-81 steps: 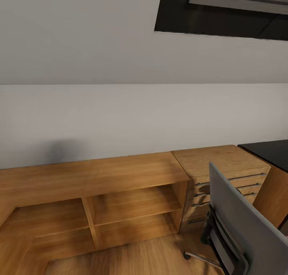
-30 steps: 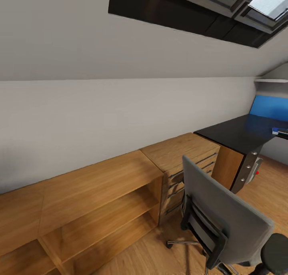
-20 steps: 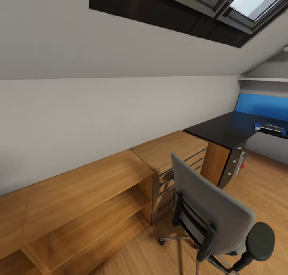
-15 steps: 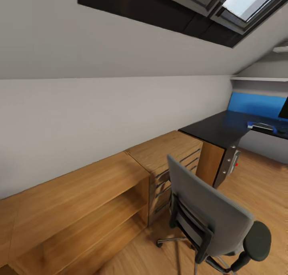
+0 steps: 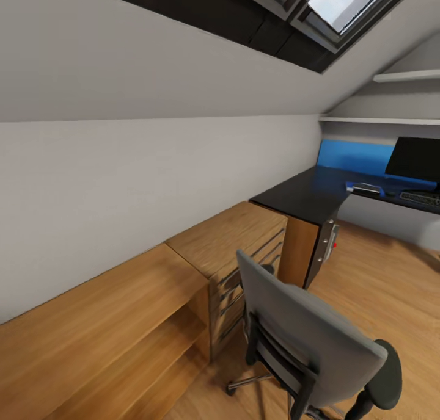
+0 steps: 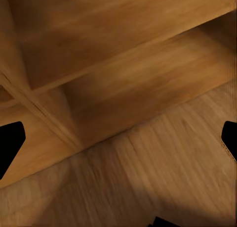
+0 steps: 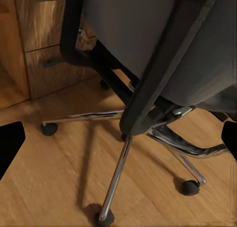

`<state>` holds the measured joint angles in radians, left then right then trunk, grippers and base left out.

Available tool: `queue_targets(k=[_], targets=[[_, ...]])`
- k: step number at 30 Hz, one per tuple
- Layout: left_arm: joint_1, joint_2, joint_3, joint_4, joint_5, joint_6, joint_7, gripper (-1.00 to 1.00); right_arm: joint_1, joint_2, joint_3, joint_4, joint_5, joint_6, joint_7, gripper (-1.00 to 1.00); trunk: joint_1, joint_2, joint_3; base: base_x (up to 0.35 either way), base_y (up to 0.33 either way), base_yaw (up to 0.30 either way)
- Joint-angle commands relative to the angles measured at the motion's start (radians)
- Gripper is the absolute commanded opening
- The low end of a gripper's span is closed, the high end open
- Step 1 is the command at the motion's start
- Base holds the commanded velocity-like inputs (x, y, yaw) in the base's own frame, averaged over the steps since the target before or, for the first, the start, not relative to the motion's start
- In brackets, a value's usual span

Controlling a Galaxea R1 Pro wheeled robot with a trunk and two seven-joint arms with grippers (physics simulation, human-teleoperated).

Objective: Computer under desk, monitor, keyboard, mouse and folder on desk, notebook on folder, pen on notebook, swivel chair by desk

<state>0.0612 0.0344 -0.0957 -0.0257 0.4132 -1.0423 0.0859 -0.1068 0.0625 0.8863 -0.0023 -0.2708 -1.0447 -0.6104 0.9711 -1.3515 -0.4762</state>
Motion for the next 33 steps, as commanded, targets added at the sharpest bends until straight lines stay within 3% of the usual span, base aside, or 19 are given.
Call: queue_targets(k=[1,11,33], targets=[[0.001,0.000,-0.009,-0.003,0.001,-0.001,0.009,1.00,-0.001,0.000,0.008,0.001,-0.007,-0.002,-0.003,1.00,0.000,0.000,-0.001,0.044,0.009,-0.296],[0.002,0.000,-0.010,-0.003,0.001,0.000,0.008,1.00,-0.001,0.000,0.008,0.001,-0.007,-0.002,-0.003,1.00,0.000,0.000,-0.001,0.013,0.011,-0.296],[0.001,-0.001,-0.011,-0.003,0.000,-0.001,0.008,1.00,-0.001,-0.002,0.008,0.001,-0.005,-0.002,-0.003,1.00,0.000,0.000,-0.001,0.000,0.122,-0.299]])
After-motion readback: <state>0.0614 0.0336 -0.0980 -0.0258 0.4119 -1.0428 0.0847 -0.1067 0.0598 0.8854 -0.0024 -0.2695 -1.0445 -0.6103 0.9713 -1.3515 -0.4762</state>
